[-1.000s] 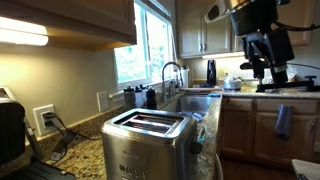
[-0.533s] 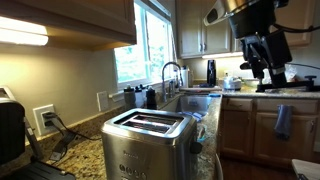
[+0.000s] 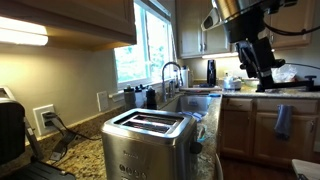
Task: Put the slice of bread in the toaster
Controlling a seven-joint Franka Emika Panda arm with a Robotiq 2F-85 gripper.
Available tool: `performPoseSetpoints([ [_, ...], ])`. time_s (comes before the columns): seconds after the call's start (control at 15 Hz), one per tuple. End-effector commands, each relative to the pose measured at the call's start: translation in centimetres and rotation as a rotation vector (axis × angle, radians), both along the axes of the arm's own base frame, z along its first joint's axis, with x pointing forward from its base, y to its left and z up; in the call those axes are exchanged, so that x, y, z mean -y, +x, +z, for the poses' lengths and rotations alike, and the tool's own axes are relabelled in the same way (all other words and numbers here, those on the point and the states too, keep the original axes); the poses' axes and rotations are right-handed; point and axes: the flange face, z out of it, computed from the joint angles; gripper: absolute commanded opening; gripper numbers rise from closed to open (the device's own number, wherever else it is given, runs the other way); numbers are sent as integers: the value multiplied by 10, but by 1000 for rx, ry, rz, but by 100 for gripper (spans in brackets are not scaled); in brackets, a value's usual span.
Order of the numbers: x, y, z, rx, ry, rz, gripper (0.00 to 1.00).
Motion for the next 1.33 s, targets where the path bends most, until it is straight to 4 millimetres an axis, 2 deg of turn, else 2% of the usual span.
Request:
performPoseSetpoints([
  [0.0, 28, 22, 2, 27, -23, -49, 100],
  [0.2, 51, 39, -3, 43, -30, -86, 100],
  [0.47, 70, 60, -11, 45, -21, -122, 100],
  [0.93, 84, 84, -22, 55, -20, -144, 100],
  [1.27, 86, 84, -24, 96, -16, -168, 100],
])
